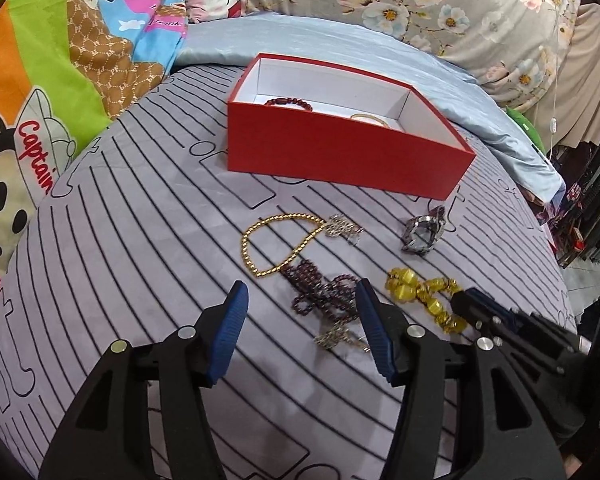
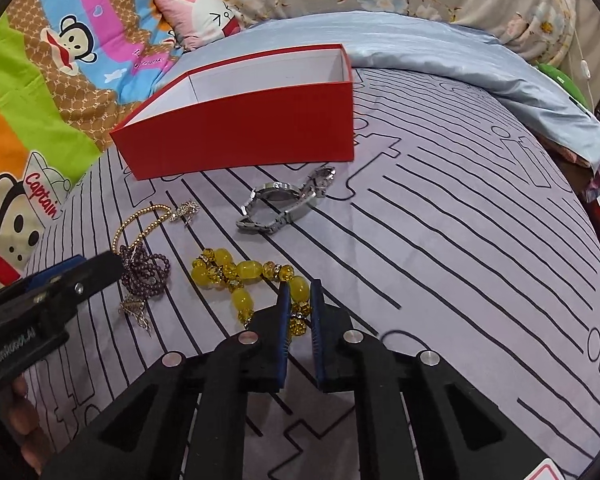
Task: Organize jewelry
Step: 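Grasp the yellow crystal bracelet with the right tool while the left tool grasps the purple beads, then carry the yellow crystal bracelet and purple beads into the red box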
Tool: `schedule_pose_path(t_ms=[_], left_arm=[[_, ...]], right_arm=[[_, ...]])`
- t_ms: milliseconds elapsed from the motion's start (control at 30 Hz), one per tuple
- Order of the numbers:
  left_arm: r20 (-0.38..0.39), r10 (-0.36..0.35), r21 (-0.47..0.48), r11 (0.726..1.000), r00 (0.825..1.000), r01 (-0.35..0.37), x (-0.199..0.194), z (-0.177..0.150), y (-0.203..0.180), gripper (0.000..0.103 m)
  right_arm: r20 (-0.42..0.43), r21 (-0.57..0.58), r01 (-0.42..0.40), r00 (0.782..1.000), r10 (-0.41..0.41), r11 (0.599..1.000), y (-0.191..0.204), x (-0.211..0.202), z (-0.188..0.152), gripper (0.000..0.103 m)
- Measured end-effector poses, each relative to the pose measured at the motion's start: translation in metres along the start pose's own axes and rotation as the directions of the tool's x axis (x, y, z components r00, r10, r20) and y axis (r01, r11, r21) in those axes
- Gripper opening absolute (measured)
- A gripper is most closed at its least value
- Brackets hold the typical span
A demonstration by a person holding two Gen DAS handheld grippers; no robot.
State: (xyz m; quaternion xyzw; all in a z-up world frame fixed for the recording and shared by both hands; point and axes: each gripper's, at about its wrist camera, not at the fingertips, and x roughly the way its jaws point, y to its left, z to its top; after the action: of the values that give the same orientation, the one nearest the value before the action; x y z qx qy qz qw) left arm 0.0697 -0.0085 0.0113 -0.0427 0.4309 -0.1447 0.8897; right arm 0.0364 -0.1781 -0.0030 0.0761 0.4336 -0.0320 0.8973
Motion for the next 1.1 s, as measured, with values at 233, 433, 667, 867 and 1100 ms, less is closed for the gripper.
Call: schedule_pose_path(t_ms=[233,433,667,867,1100], left_arm=[[-0.021,0.010,0.010,1.000,1.000,-0.010,0.016,0.002,-0.009,0.048],[-0.026,0.012,0.004,1.000,1.000,-0.012,0.022,-0.002,-0.005,0.032],[-0.027,-0.028,-0.005,1.000,0.999,0.028,0.017,-0.002,0.002,0.015],[-0.002,-0.051,-0.012,0.999,0.999,0.051,0.002,0.005,0.007,0.010],[0.054,-0.065,-0.006,0.998,0.996,0.066,-0.021,0.019,0.003,0.010]], right_arm=[[0.002,0.006,-0.004,1.000,0.004,1.000,-0.003,-0.002,-0.002,0.009],[0.002,0.007,-0.005,1.000,0.005,1.000,-0.002,-0.002,-0.002,0.009],[0.000,0.017,-0.013,1.000,0.013,1.000,-0.003,-0.003,-0.003,0.009],[0.010,0.055,-0.049,0.999,0.049,0.997,-0.009,-0.012,-0.001,0.009],[0.078,0.056,-0.067,0.995,0.063,0.996,-0.011,-0.038,0.016,0.009]])
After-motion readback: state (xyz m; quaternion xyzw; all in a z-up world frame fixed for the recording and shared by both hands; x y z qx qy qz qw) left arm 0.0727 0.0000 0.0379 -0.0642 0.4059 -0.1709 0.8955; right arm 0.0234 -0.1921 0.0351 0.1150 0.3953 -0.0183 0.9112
